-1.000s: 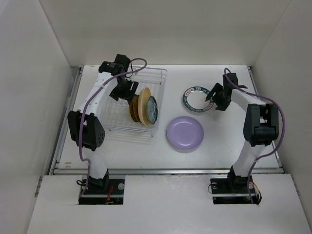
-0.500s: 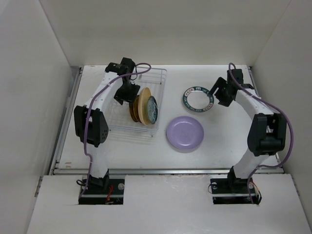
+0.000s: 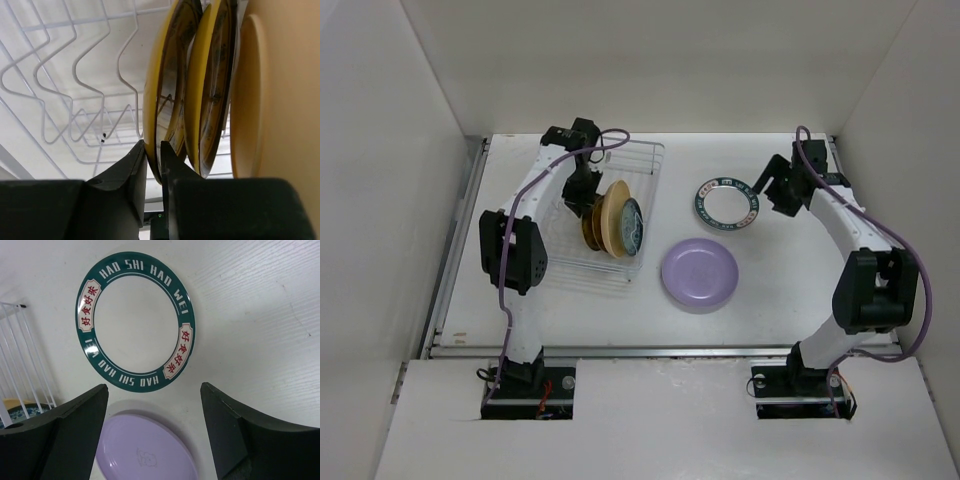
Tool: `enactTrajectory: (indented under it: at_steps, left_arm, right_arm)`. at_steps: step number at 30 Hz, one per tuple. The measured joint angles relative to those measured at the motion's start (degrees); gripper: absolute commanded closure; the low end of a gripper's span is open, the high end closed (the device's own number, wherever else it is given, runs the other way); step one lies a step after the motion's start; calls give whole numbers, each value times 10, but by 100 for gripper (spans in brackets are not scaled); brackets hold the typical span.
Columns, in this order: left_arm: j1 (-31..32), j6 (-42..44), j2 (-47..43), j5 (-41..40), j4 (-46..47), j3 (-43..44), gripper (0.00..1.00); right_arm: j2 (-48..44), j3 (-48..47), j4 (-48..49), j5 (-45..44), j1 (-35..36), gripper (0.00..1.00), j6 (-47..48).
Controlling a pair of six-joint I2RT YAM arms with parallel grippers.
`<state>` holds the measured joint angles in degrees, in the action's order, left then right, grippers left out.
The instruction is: Unload the plates from the dish rack
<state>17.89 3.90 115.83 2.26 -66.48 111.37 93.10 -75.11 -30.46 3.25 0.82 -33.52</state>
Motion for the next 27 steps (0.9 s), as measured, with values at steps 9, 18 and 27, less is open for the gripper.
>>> enactTrajectory:
  at_steps: [9,18,27]
  left_arm:
    - [-3,-11,-19,-29,-31,69,100]
    - [-4,-7,-152,-61,-7,156,100]
    - [-4,-23,-211,-7,56,162,100]
  right_arm:
    - [-35,-4,-23,-21,21,20,35]
    - [-39,-31,-21,68,69,20,109]
    - [-70,-10,158,304,134,18,72]
